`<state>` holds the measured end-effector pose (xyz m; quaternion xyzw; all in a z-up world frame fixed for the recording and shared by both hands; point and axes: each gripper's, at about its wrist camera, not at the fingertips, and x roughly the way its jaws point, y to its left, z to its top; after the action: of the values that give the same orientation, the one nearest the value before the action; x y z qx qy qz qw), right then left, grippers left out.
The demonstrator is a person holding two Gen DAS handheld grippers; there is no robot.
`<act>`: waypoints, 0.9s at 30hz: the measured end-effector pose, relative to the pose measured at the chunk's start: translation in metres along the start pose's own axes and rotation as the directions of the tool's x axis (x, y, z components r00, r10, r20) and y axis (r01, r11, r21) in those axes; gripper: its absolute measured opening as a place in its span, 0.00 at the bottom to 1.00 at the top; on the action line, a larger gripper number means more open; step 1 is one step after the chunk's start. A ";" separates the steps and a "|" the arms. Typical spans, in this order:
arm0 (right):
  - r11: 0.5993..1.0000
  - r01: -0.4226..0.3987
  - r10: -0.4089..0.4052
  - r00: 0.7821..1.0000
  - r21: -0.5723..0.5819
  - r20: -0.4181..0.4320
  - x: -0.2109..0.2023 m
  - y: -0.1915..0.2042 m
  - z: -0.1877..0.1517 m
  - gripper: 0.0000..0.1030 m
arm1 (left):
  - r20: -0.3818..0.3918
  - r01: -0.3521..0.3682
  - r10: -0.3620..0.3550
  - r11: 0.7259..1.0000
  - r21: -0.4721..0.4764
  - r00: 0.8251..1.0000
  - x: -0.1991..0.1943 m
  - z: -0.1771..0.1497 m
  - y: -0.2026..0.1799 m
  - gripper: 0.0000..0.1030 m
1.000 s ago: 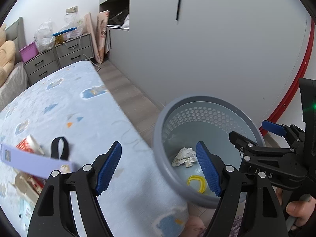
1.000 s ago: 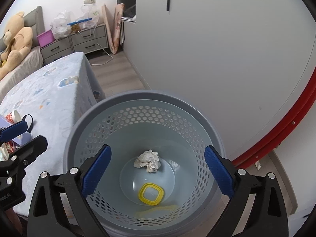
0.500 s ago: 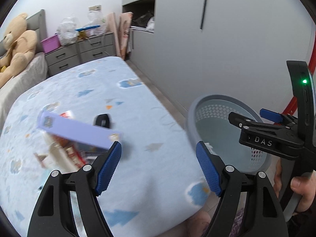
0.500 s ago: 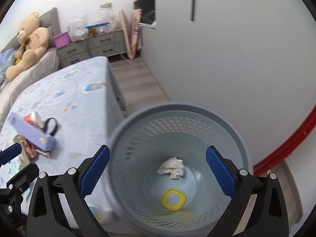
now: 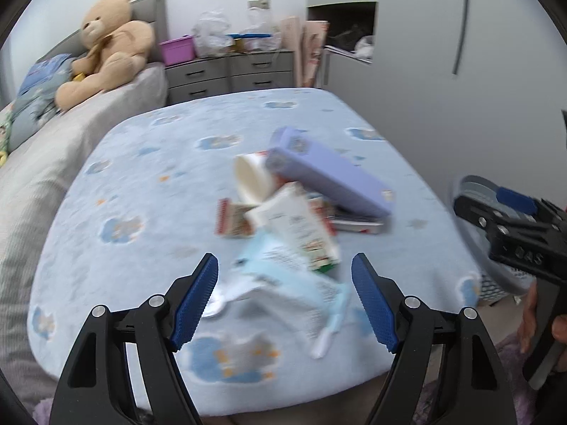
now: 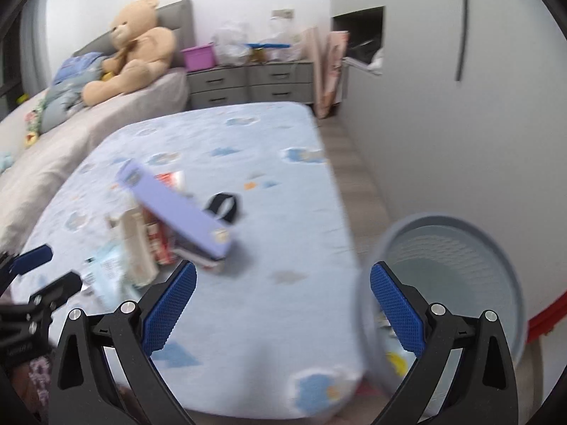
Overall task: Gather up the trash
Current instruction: 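Move both grippers back from the wastebasket to the table, then grasp the blue-white snack wrapper with the right gripper while the left gripper grasps the white bottle cap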
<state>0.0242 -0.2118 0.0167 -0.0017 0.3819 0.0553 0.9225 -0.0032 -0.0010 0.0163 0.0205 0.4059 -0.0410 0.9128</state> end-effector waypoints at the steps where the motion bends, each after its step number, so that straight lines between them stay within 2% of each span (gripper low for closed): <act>1: 1.000 -0.015 0.015 1.000 -0.014 -0.005 0.001 0.010 -0.001 0.94 | 0.001 -0.014 0.014 1.000 -0.014 1.000 -0.001 -0.002 0.011 0.72; 5: 0.995 -0.064 0.063 0.998 -0.079 -0.011 0.001 0.053 -0.008 0.94 | -0.004 -0.096 0.096 0.992 -0.083 0.995 -0.003 -0.012 0.057 0.72; 12: 0.981 -0.139 0.128 0.988 -0.138 -0.084 0.012 0.105 -0.027 0.94 | -0.005 -0.161 0.163 0.970 -0.185 0.987 -0.003 -0.023 0.107 0.72; 22: 0.979 -0.124 0.096 0.981 -0.163 -0.169 0.045 0.137 -0.035 0.92 | -0.028 -0.163 0.162 0.948 -0.274 0.986 0.000 -0.029 0.138 0.72; 27: 0.976 -0.125 0.090 0.977 -0.177 -0.194 0.056 0.148 -0.035 0.85 | -0.023 -0.155 0.156 0.943 -0.295 0.988 -0.002 -0.030 0.144 0.72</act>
<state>0.0233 -0.0610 -0.0420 -0.0731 0.4587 0.1407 0.8743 -0.0139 0.1443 -0.0016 -0.0844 0.4042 0.0923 0.9061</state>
